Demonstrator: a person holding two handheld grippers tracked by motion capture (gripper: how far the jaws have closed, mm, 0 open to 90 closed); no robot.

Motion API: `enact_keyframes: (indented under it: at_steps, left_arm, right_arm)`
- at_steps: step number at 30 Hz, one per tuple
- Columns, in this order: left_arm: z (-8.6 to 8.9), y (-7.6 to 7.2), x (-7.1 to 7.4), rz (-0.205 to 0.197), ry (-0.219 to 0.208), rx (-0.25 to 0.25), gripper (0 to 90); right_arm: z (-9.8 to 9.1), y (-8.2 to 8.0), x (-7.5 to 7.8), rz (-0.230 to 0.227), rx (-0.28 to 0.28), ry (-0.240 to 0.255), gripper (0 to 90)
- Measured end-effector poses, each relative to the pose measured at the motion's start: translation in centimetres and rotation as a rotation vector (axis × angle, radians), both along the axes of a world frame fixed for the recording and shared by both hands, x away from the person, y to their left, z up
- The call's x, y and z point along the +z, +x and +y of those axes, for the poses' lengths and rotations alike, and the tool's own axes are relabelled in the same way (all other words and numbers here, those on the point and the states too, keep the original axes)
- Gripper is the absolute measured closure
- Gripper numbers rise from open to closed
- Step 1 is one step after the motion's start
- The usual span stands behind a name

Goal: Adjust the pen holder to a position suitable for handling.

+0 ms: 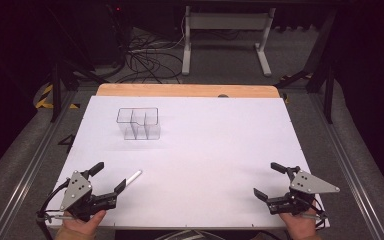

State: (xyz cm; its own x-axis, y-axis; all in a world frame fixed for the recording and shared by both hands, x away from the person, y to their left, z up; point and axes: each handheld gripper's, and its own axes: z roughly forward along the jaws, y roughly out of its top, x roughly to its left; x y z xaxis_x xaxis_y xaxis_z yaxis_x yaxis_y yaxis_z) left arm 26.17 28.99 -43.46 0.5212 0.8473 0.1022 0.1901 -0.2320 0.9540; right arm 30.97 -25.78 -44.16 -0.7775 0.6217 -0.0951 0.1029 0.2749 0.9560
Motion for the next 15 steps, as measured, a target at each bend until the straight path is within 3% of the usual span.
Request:
enact_keyframes:
  at_steps: [15]
  left_arm:
    - [-0.07, 0.34, 0.38, 0.014, 0.015, -0.009, 15.2]
  right_arm:
    - [-0.26, 0.22, -0.44, 0.040, 0.031, 0.034, 6.2]
